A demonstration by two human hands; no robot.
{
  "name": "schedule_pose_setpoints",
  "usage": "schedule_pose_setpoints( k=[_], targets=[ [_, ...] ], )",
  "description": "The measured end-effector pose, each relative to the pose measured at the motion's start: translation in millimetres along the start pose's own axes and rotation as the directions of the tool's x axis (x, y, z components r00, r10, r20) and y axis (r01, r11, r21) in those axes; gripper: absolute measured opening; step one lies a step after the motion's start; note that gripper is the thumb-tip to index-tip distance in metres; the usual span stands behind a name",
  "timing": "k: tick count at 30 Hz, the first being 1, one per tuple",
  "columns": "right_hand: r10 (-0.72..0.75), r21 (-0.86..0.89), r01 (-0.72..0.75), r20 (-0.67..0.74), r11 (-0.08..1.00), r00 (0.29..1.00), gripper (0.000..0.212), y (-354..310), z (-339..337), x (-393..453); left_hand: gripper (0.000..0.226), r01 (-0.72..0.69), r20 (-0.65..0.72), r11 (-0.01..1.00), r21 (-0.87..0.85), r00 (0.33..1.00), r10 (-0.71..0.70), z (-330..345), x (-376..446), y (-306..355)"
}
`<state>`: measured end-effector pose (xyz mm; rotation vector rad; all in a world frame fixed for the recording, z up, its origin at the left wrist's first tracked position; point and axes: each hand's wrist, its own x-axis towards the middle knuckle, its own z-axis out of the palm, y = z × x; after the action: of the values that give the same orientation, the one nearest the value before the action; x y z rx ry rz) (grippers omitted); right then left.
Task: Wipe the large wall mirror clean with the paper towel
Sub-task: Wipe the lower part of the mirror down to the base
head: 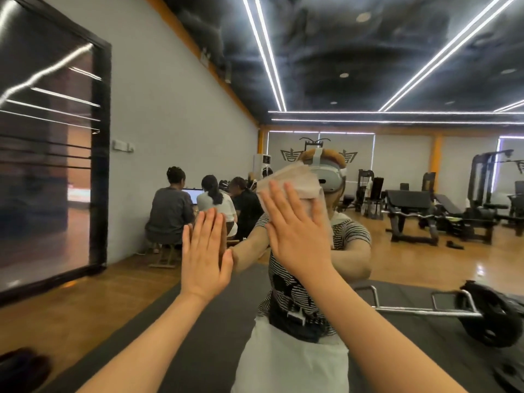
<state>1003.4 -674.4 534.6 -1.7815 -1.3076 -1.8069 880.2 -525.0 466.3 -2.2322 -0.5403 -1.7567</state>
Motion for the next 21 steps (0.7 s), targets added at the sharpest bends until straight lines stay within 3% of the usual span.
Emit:
schedule_pose_setpoints(
  k=[11, 21],
  targets=[
    [0.086, 0.099, -0.079, -0.068, 0.992, 0.994, 0.062, -11.5, 5.1, -7.5, 0.067, 0.033, 0.029, 0.999, 0.031, 0.999, -0.033, -0.6, -3.1, 2.9],
    [0.101, 0.155, -0.097, -0.017, 0.983, 0.995, 0.065, -11.8, 1.7, -14.6, 0.070, 0.018, 0.286, 0.980, 0.198, 0.955, -0.075, -38.2, -1.0, 8.0]
  ],
)
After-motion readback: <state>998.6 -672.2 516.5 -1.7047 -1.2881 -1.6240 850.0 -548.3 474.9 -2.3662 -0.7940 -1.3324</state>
